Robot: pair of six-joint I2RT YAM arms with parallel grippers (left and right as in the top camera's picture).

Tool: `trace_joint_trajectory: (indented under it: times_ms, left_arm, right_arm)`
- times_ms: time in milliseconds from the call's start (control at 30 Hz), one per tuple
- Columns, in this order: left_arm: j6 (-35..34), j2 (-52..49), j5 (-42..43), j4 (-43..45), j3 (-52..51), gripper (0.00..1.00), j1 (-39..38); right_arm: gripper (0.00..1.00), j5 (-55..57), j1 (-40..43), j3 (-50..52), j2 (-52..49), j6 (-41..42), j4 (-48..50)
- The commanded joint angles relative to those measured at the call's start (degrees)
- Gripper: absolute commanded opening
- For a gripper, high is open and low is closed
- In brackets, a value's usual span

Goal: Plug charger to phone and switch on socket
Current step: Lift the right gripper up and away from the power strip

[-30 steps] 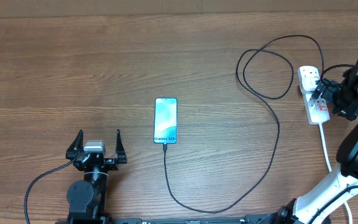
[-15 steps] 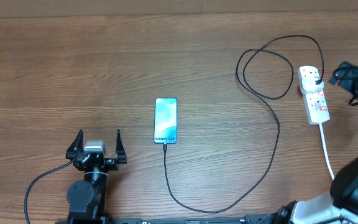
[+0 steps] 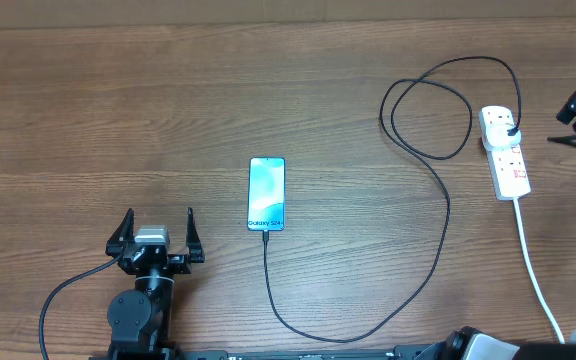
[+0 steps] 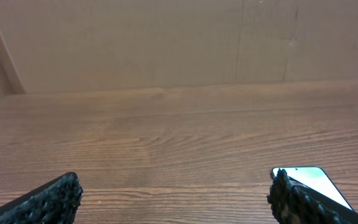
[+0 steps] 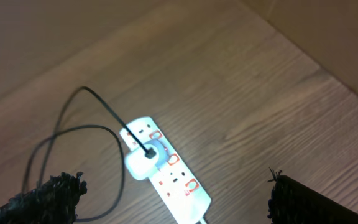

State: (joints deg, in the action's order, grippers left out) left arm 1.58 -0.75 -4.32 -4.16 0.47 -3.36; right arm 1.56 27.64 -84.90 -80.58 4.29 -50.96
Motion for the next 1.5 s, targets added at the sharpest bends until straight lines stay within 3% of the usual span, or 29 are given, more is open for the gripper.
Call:
trace_joint_trajectory:
  times_ms: [0, 600, 1467]
  left_arm:
    - [-0.72, 0.5, 0.11, 0.11, -0.22, 1.0, -0.07]
    - [-0.72, 0.5, 0.09, 0.11, -0.22, 1.0, -0.07]
    - [-0.74, 0.5, 0.09, 0.11, -0.22, 1.0, -0.07]
  right_arm:
    - [1.0, 0.31, -1.75, -0.17, 2.62, 0.13, 0.31]
    - [1.0, 0.28, -17.53, -0.15, 2.16, 0.13, 0.28]
    - [1.0, 0.31, -18.27, 5.22, -5.55, 0.13, -0.17]
